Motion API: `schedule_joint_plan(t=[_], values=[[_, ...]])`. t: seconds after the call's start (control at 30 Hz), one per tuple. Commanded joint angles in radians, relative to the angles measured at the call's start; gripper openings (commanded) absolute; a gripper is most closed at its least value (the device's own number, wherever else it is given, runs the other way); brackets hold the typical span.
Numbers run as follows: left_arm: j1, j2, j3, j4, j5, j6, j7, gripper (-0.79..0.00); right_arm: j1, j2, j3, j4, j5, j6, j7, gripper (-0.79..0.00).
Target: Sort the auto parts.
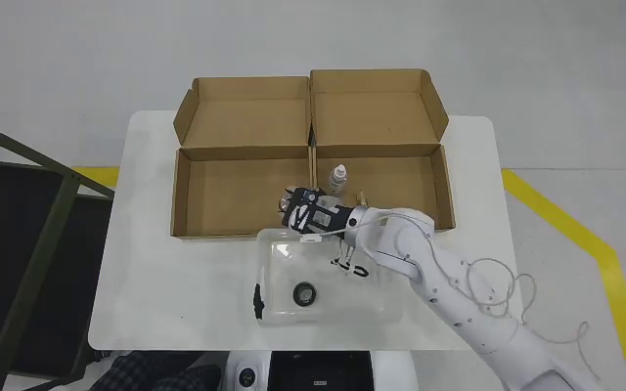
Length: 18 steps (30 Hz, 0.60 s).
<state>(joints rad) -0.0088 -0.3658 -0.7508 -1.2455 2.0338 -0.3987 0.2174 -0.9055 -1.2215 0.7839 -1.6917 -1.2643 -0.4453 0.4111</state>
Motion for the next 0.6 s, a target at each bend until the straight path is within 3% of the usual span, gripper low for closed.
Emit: schedule_joint_plan(t=[0.0,0.57], values=[[0.000,0.000,0.000,0.000,0.000,0.000,0.000,0.000,0.022,-0.010,-0.021,0.016,0.001,0.007,0.014,-0.785],[0.000,0.000,0.000,0.000,0.000,0.000,0.000,0.000,0.179,-0.106,-0.161,0.212,0.049,0.047,0.095,-0.785]])
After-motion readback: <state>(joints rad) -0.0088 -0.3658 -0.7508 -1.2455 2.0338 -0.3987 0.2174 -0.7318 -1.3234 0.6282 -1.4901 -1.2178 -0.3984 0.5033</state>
